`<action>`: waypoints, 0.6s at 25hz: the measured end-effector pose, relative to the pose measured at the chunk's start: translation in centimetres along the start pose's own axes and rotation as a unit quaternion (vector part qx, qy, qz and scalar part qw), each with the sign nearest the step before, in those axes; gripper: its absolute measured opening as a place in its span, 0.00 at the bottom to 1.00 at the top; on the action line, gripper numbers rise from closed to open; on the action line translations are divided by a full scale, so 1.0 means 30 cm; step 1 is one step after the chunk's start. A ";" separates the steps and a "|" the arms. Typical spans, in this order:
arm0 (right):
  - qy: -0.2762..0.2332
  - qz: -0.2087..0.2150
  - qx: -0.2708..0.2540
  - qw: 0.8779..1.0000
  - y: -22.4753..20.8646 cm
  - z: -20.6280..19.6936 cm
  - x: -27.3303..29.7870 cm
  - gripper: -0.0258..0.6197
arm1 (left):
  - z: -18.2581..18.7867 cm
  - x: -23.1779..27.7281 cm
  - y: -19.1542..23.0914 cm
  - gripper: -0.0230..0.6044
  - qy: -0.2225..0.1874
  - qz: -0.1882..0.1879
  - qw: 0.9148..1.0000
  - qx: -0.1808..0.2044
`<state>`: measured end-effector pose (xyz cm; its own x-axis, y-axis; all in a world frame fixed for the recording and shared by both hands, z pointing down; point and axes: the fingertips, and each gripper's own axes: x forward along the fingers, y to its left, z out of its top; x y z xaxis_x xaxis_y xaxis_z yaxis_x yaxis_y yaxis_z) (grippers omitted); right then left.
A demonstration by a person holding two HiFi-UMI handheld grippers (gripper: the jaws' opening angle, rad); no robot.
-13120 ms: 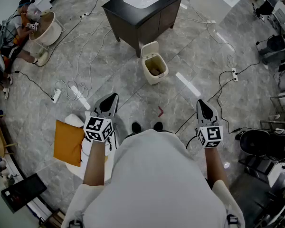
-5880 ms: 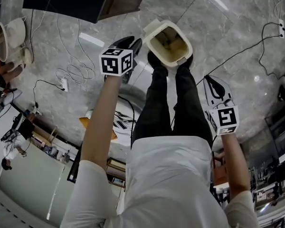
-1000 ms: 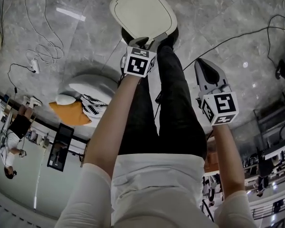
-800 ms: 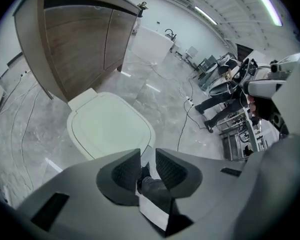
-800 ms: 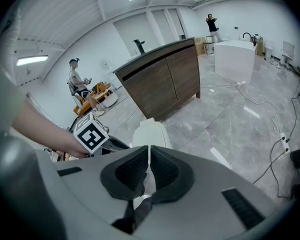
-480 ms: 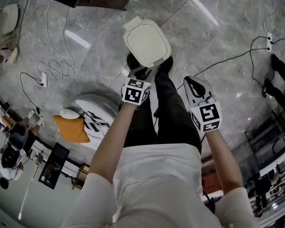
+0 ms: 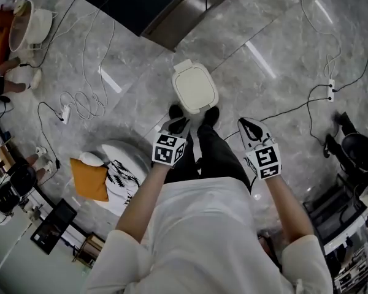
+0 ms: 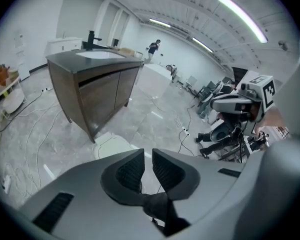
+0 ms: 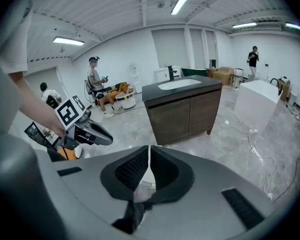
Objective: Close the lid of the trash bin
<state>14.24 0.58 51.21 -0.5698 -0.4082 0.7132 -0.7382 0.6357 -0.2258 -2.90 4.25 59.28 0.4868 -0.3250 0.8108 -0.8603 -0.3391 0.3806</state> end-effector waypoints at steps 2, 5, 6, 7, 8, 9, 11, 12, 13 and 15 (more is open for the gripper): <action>-0.013 0.002 -0.016 1.000 0.009 0.063 -0.025 0.09 | 0.044 -0.069 -0.008 0.12 -0.025 0.006 1.000 0.000; -0.026 0.007 -0.030 0.999 0.055 0.137 -0.057 0.09 | 0.090 -0.179 -0.014 0.11 -0.061 0.013 0.998 0.000; -0.029 0.009 -0.032 0.999 0.077 0.154 -0.067 0.09 | 0.097 -0.216 -0.017 0.11 -0.070 0.014 0.997 -0.001; -0.032 0.011 -0.035 0.999 0.100 0.170 -0.076 0.09 | 0.103 -0.251 -0.018 0.11 -0.079 0.015 0.997 -0.001; -0.035 0.011 -0.037 0.999 0.123 0.184 -0.084 0.09 | 0.108 -0.286 -0.017 0.10 -0.088 0.015 0.996 0.001; -0.040 0.011 -0.041 0.998 0.147 0.198 -0.093 0.09 | 0.112 -0.321 -0.014 0.10 -0.097 0.017 0.995 0.004; -0.052 0.005 -0.050 0.997 0.189 0.222 -0.113 0.09 | 0.121 -0.392 -0.005 0.10 -0.116 0.023 0.993 0.011; -0.059 0.001 -0.053 0.997 0.206 0.233 -0.124 0.09 | 0.127 -0.427 0.001 0.10 -0.126 0.026 0.992 0.014; -0.065 -0.005 -0.056 0.996 0.220 0.243 -0.135 0.09 | 0.132 -0.462 0.007 0.10 -0.135 0.029 0.990 0.016; -0.075 -0.016 -0.056 0.995 0.248 0.260 -0.158 0.09 | 0.139 -0.534 0.014 0.10 -0.152 0.035 0.988 0.022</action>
<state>8.64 2.14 40.97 -0.6008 -0.5171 0.6096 -0.7164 0.6866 -0.1237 -10.41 5.63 44.60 0.4547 -0.5965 0.6613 -0.8894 -0.3426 0.3026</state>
